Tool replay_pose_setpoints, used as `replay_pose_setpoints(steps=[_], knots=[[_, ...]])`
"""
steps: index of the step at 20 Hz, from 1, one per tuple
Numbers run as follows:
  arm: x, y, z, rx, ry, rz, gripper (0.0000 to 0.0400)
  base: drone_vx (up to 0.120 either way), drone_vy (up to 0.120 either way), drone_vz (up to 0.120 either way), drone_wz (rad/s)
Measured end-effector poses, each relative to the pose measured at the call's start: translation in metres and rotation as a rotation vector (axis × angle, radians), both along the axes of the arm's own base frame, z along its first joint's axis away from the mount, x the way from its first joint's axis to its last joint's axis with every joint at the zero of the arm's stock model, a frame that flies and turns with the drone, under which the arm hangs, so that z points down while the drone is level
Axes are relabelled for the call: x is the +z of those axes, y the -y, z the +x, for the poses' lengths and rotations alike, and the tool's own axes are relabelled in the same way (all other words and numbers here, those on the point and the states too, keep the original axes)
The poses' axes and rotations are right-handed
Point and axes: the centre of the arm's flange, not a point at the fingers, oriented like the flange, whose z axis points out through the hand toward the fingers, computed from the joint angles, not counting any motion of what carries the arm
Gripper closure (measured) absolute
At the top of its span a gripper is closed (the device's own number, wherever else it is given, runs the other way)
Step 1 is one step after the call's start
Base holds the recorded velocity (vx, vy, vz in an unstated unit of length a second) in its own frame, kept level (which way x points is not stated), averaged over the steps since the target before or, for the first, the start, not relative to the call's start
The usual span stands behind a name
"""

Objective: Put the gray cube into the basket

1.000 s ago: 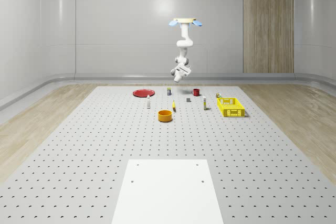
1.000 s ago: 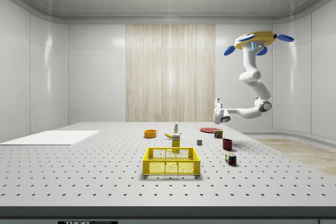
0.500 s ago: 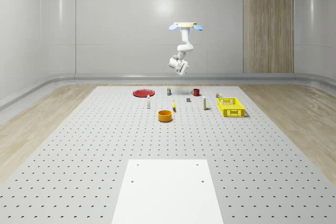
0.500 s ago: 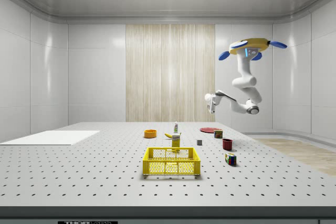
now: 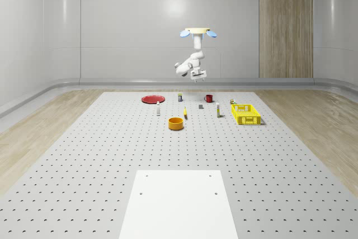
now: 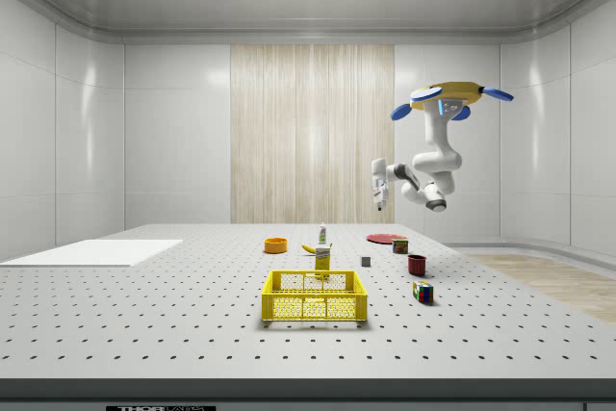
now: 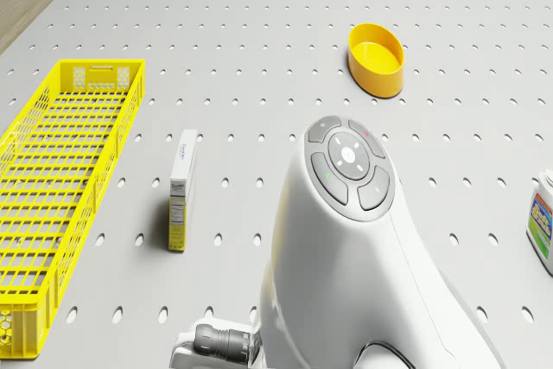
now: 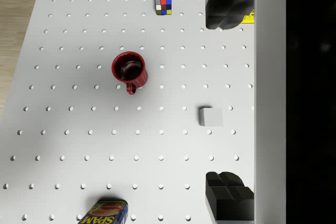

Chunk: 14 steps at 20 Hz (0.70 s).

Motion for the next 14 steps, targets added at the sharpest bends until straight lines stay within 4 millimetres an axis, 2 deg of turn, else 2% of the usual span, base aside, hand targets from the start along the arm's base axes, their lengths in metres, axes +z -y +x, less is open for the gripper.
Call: replay_pose_setpoints(steps=[8, 14], knots=[[-0.002, 0.012, 0.0, -0.003, -0.004, -0.124, 0.0, 0.12, 0.0, -0.12, 0.0], [-0.002, 0.015, 0.0, -0.004, -0.005, -0.15, 0.0, 0.007, 0.0, -0.12, 0.0]])
